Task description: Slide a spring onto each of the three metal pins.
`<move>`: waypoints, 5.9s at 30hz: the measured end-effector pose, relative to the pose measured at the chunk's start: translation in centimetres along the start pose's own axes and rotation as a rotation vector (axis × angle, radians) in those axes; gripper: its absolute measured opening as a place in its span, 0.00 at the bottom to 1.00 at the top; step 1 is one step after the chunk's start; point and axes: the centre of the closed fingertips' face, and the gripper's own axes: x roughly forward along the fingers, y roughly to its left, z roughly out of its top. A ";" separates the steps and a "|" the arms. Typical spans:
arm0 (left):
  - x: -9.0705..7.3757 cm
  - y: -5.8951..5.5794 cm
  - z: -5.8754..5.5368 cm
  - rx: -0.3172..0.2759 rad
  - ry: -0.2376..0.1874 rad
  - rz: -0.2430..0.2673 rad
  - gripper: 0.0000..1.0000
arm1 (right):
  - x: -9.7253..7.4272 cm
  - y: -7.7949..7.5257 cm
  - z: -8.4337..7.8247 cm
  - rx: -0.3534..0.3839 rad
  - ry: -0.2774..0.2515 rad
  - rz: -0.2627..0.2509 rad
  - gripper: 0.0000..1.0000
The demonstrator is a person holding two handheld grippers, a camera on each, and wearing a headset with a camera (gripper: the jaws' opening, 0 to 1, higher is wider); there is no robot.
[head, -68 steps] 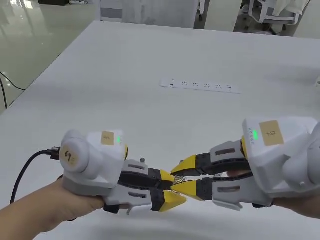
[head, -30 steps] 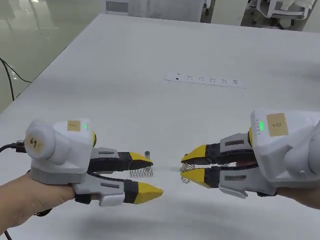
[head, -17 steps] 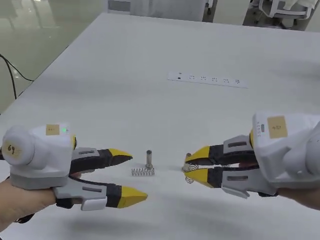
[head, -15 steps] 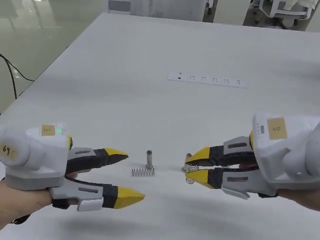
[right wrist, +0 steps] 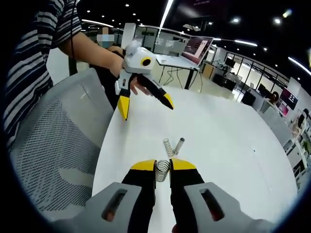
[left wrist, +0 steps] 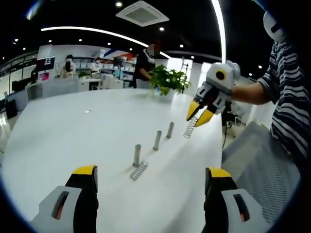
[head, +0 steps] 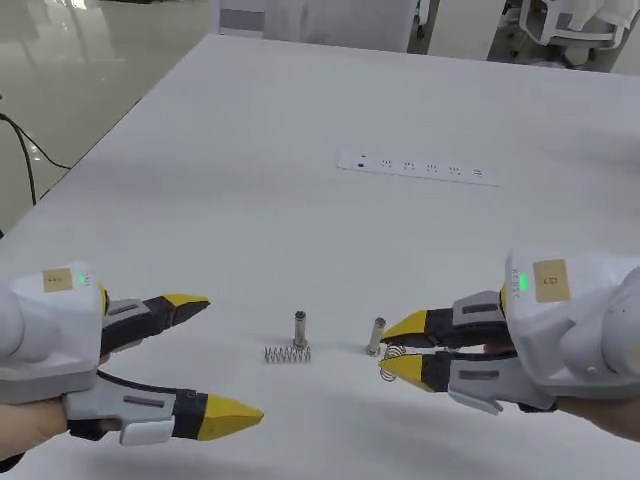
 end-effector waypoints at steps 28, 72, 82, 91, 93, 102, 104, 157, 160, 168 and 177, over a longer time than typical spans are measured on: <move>-0.1 0.6 -0.4 -0.015 -0.012 0.023 0.98 | 0.6 -5.1 -0.3 0.098 -0.030 -0.133 0.07; -1.2 1.1 -0.1 -0.033 -0.032 0.060 0.97 | 2.1 -7.3 -1.6 0.271 -0.047 -0.156 0.07; -1.2 0.9 -0.1 -0.034 -0.033 0.057 0.96 | 2.8 -7.0 -2.6 0.272 -0.023 -0.154 0.08; -1.2 0.9 -0.3 -0.033 -0.029 0.059 0.96 | 4.3 -6.7 -3.7 0.237 0.026 -0.138 0.08; -1.2 0.8 -0.2 -0.036 -0.032 0.058 0.95 | 4.6 -6.5 -4.0 0.228 0.036 -0.136 0.08; -1.5 0.8 -0.3 -0.043 -0.036 0.065 0.95 | 5.3 -5.9 -5.9 0.232 0.082 -0.124 0.08; -1.5 0.8 -0.3 -0.042 -0.035 0.065 0.95 | 5.4 -5.6 -6.2 0.242 0.092 -0.117 0.08; -0.8 0.4 0.6 -0.034 -0.037 0.036 0.93 | 3.2 -2.5 -0.5 0.236 -0.059 -0.043 0.12; -0.9 0.5 0.6 -0.034 -0.037 0.039 0.93 | 3.1 -2.2 -0.3 0.233 -0.065 -0.036 0.12; -0.8 0.5 0.7 -0.036 -0.038 0.040 0.92 | 2.9 -1.7 -0.6 0.234 -0.058 -0.025 0.11; -1.3 0.5 0.6 -0.037 -0.038 0.044 0.92 | 4.4 -1.0 0.3 0.176 -0.038 0.007 0.11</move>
